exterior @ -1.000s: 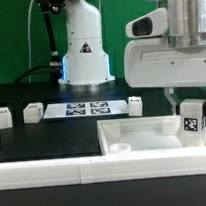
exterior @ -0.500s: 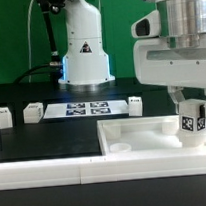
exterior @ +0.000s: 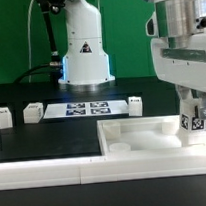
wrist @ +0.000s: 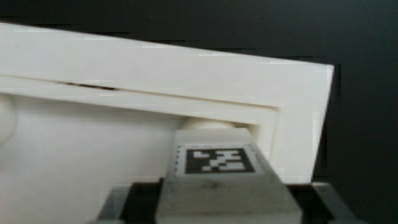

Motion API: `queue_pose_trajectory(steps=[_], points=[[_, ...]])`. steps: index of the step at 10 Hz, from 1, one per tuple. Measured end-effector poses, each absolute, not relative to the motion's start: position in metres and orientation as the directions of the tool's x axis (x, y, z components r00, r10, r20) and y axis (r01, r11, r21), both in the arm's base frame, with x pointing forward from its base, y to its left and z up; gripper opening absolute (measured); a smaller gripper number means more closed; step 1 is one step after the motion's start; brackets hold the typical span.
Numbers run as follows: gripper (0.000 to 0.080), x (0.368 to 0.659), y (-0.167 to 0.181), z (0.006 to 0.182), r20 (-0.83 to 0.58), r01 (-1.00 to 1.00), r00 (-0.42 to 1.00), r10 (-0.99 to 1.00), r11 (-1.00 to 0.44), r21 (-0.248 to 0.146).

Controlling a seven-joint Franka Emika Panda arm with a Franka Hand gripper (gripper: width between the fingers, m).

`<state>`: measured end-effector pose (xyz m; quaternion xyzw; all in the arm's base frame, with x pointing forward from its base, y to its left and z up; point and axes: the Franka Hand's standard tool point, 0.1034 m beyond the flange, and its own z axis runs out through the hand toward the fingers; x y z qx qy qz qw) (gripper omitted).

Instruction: Assemble one leg

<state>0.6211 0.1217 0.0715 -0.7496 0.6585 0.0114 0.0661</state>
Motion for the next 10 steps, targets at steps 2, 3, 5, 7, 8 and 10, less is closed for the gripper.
queue_pose_trajectory(steps=[2, 3, 5, 7, 8, 10], points=[[0.0507, 0.6204, 0.125, 0.0714, -0.105, -0.988, 0.14, -0.985, -0.131, -0.084], [0.0507, 0.6201, 0.1248, 0.0711, -0.103, -0.985, 0.157, -0.982, -0.149, -0.084], [0.0608, 0.619, 0.1219, 0.0703, -0.097, -0.947, 0.318, -0.943, -0.312, -0.073], [0.0648, 0.6201, 0.1191, 0.0678, -0.087, -0.879, 0.477, -0.875, -0.471, -0.081], [0.0648, 0.6201, 0.119, 0.068, -0.073, -0.813, 0.582, -0.81, -0.576, -0.085], [0.0649, 0.6222, 0.1211, 0.0712, -0.059, -0.698, 0.716, -0.696, -0.712, -0.075]])
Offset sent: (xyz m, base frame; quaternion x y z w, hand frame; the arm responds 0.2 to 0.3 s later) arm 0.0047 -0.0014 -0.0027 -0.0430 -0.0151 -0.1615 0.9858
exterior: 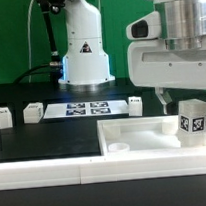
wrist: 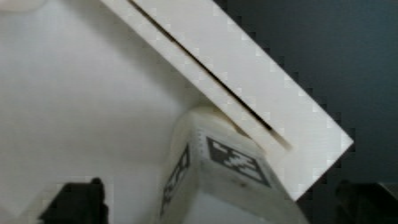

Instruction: Assemble one leg

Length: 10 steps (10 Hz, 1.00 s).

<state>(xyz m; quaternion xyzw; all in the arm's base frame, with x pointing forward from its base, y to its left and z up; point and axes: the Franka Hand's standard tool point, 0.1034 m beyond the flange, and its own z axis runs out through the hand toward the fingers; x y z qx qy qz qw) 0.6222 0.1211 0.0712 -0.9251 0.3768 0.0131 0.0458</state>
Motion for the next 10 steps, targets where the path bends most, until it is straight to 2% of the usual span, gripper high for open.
queue_pose_trajectory(steps=[2, 4, 9, 10], points=[[0.0649, 0.6232, 0.1241, 0.0736, -0.033, -0.481, 0.876, -0.48, -0.876, -0.029], [0.0649, 0.6227, 0.1238, 0.0738, -0.033, -0.291, 0.956, -0.291, -0.957, -0.002], [0.0649, 0.6237, 0.1189, 0.0728, -0.023, 0.026, 0.999, 0.026, -1.0, -0.005], [0.0649, 0.6239, 0.1175, 0.0728, -0.023, 0.156, 0.987, 0.156, -0.988, -0.006]])
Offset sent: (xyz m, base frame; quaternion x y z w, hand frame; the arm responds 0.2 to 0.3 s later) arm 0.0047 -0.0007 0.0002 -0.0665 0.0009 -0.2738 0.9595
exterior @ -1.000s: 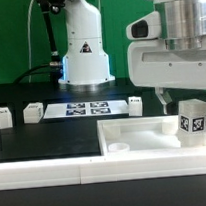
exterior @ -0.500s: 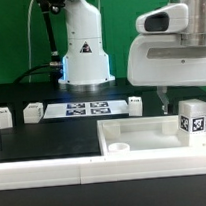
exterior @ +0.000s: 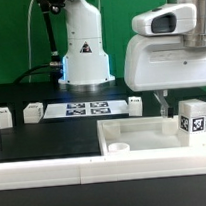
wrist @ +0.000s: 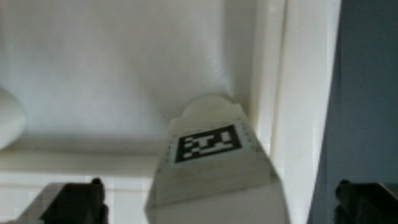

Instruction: Assemble one leg

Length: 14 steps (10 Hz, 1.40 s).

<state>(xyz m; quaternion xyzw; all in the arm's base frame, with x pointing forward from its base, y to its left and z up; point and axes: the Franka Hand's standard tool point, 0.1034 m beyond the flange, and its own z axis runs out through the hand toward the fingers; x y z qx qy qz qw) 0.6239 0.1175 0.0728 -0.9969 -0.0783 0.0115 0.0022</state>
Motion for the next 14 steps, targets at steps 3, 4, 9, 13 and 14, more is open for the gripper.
queue_pose_trajectory(steps=[3, 4, 9, 13, 14], points=[[0.0416, 0.6239, 0.1176, 0.0728, -0.022, 0.161, 0.987, 0.162, -0.987, -0.008], [0.0416, 0.6239, 0.1176, 0.0728, -0.022, 0.161, 0.987, 0.162, -0.987, -0.008], [0.0291, 0.6235, 0.1182, 0.0728, -0.027, 0.003, 1.0, 0.003, -1.0, -0.017], [0.0291, 0.6251, 0.1174, 0.0726, -0.02, -0.404, 0.915, -0.403, -0.913, -0.06], [0.0291, 0.6248, 0.1167, 0.0725, -0.015, -0.488, 0.872, -0.488, -0.87, -0.071]])
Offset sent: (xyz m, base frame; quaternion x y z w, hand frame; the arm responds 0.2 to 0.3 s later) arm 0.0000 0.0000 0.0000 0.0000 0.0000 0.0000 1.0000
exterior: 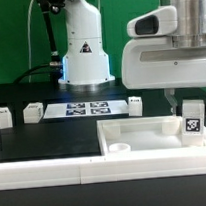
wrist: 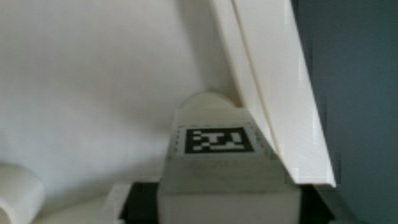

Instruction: Assemble one leg

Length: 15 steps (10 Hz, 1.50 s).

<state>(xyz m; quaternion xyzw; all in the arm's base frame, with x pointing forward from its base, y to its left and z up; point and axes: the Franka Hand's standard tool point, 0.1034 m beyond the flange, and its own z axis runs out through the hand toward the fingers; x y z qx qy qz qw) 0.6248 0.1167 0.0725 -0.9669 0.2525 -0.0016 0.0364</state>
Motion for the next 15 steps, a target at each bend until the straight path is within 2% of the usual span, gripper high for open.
queue_pose_trajectory(steps=[4, 7, 12, 15], points=[[0.0291, 0.6228, 0.1161, 0.0725, -0.029, -0.787, 0.613, -0.789, -0.607, -0.106], [0.0292, 0.6215, 0.1151, 0.0726, -0.065, -0.926, 0.366, -0.928, -0.357, -0.121], [0.0292, 0.6211, 0.1183, 0.0722, -0.131, -0.995, -0.007, -0.991, 0.019, -0.093], [0.0292, 0.622, 0.1176, 0.0721, -0.165, -0.984, -0.15, -0.975, 0.164, -0.073]])
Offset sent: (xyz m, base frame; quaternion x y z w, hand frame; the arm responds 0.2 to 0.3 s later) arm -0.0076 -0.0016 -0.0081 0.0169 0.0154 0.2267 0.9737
